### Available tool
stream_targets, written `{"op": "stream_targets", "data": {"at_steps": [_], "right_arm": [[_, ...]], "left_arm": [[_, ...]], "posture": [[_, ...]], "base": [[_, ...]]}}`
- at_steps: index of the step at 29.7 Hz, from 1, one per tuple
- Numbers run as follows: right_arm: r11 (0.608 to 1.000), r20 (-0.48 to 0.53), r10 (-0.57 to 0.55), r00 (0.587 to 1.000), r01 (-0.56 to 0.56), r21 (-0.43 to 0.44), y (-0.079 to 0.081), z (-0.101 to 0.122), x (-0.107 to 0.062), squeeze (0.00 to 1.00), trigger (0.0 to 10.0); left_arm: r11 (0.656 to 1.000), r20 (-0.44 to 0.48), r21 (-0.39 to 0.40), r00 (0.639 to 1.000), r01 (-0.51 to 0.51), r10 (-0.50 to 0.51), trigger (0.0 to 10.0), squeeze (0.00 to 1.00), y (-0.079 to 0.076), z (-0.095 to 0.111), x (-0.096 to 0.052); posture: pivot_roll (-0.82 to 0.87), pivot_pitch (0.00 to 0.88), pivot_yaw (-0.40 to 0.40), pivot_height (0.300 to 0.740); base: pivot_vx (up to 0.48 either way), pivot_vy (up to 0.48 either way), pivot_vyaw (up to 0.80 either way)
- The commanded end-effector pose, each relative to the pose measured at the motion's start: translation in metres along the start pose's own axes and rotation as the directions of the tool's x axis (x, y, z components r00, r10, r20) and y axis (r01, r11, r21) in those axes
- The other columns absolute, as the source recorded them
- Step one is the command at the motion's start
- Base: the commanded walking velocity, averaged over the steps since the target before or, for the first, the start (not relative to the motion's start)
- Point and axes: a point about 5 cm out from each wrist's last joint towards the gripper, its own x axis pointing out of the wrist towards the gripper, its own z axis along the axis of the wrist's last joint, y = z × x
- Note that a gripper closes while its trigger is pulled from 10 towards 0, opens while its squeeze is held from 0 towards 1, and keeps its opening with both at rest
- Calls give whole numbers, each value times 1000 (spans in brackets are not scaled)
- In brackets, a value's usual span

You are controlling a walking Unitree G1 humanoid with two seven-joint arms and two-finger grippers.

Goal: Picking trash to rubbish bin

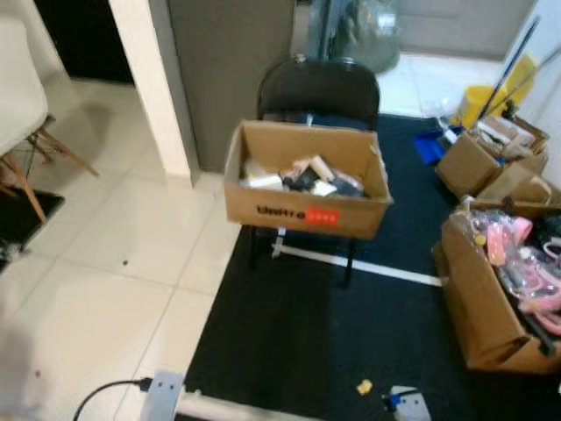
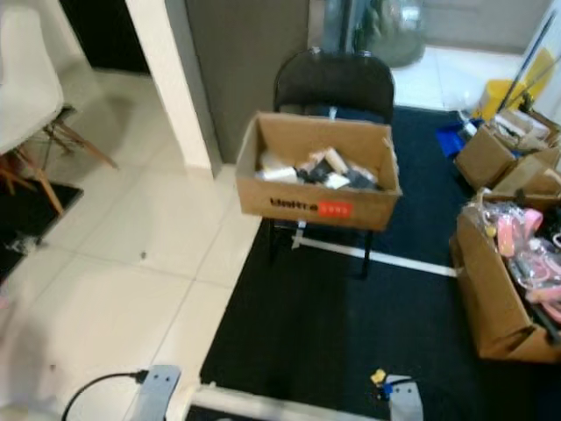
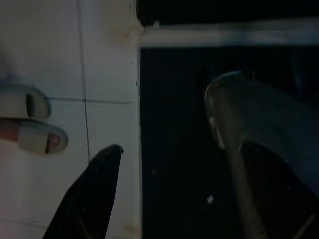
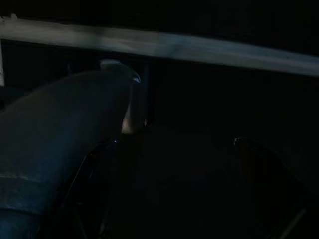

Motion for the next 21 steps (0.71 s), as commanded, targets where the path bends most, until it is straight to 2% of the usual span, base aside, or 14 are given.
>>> {"op": "stream_targets", "data": {"at_steps": [1,8,10,21], "right_arm": [[1000,-34,12,999,-12,0,5,-9,1,0,10000],[1000,-46,8,999,-9,-28,5,-9,1,0,10000],[999,-47,10,999,-12,-43,5,-8,1,0,10000],[997,-62,-6,998,2,-79,4,-11,0,0,10000]], "left_arm": [[1000,-43,16,999,10,-9,10000,0,-2,-11,-1],[1000,-38,21,999,11,-10,10000,0,-2,-10,-1],[1000,-34,14,999,12,-12,10000,0,-2,-10,-1],[1000,-32,7,999,9,-9,10000,0,-2,-10,-1]], "posture": [[-5,78,9,740],[-6,72,8,740],[-6,72,8,740],[-6,76,14,740]], "base": [[-337,0,0],[-334,0,-73],[-296,0,-784],[0,0,-787]]}}
